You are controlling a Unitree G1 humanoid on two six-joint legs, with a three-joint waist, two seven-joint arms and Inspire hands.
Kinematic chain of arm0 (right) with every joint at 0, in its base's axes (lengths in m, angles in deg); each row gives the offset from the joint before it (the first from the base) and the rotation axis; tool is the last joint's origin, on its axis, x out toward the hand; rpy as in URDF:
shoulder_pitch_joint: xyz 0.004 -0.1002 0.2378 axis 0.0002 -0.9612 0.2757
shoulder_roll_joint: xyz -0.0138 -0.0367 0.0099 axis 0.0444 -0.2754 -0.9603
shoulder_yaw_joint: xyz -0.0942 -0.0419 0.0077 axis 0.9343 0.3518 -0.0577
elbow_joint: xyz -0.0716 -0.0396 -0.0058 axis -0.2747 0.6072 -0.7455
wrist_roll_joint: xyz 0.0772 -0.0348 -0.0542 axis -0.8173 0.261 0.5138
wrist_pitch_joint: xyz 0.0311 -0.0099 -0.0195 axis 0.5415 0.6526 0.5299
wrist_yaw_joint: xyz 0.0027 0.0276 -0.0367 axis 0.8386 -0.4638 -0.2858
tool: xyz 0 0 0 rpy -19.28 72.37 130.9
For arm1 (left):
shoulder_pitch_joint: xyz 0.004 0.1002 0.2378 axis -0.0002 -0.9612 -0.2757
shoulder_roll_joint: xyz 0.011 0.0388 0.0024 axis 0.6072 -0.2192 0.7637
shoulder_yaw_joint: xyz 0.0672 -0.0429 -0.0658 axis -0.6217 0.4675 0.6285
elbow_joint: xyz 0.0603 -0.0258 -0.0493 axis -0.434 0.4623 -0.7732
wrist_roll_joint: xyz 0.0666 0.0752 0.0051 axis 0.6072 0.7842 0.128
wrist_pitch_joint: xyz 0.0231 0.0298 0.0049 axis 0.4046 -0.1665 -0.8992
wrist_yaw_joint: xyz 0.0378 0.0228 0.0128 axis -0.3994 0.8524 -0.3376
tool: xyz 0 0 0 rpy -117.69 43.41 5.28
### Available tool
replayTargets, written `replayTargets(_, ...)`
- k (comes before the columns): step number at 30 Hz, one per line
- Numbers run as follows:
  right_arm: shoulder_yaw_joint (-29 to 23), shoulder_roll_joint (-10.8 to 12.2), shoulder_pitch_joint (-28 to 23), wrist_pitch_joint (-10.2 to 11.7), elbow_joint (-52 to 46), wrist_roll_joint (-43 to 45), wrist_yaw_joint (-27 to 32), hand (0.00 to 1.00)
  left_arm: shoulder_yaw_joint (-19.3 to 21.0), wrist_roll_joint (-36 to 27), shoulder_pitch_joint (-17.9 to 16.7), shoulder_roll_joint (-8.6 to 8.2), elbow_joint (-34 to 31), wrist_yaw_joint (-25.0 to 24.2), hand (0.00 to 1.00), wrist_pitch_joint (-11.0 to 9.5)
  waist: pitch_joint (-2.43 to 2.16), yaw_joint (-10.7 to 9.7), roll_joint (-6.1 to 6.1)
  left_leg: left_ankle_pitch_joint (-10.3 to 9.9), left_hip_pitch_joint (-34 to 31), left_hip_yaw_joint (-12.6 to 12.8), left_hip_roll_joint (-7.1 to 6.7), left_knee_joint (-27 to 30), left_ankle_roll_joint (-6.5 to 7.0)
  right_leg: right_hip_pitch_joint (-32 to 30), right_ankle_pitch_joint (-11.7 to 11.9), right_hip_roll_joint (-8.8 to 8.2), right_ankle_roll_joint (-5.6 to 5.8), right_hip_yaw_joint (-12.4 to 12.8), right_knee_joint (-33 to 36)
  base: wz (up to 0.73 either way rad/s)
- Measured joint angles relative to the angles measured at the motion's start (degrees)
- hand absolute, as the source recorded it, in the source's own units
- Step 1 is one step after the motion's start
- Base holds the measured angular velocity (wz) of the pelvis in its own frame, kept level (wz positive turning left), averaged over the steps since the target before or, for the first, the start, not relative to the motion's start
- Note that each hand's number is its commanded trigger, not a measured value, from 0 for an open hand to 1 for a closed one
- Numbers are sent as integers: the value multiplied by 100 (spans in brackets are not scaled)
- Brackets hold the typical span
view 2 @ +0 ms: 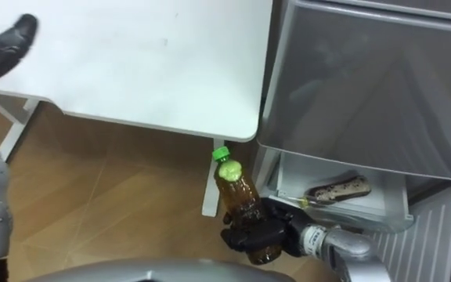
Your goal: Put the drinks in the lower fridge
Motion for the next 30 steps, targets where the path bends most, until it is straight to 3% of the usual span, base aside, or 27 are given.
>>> replayTargets(2, 7, -1, -109, -1, 1, -2, 121, 100, 132, 33, -140, 2, 252, 373, 0, -172, 11, 90, 18, 0, 76, 10, -5, -14, 0, 64, -6, -2, 9, -2, -21, 0)
replayTargets(7, 71, 99, -199, -15, 2, -25, 346, 100, -15, 57, -401, 6, 1770, 800, 0, -205, 22, 133, 80, 0, 144, -28, -22, -84, 2, 135, -26, -6, 34, -41, -22, 4)
replayTargets(10, 87, 217, -182, -32, 16, -32, 456, 100, -317, 44, -461, -3, 2967, 905, 0, -146, -14, 154, -18, 0, 138, -38, -20, -84, 3, 118, -28, -5, 30, -70, -16, 4)
replayTargets(12, 81, 255, -172, -53, 16, -32, 537, 100, -515, 49, -591, -55, 3564, 976, 0, -100, -14, 149, -51, 0, 164, -33, -18, -87, 3, 152, -28, 2, 29, -59, -24, -2)
replayTargets(14, 87, 270, -149, -70, 133, -70, 580, 100, -653, 60, -699, -207, 4092, 976, 0, 16, -14, 147, -120, 0, 179, -40, -18, -95, 3, 178, -27, 2, 29, -70, -40, 2)
replayTargets(21, 324, 211, -5, -216, 269, -127, 712, 100, -1097, 123, -728, -174, 5631, 922, 0, 209, -6, 90, -147, -1, 178, -87, -23, -110, 1, 228, -17, 30, 14, -70, -117, 3)
replayTargets(23, 323, 208, 70, -216, 508, -328, 743, 100, -1100, 92, -748, -178, 6138, 827, 0, 363, 0, 45, -153, -2, 174, -98, -29, -162, 0, 226, -19, 36, 15, -74, -132, 5)
replayTargets(30, 374, 186, 203, -245, 927, -582, 1086, 100, -1093, 83, -805, -54, 6907, 234, 0, 593, 13, 27, -177, -2, 39, -79, -30, -159, 1, 105, -14, 44, 18, -74, -180, 0)
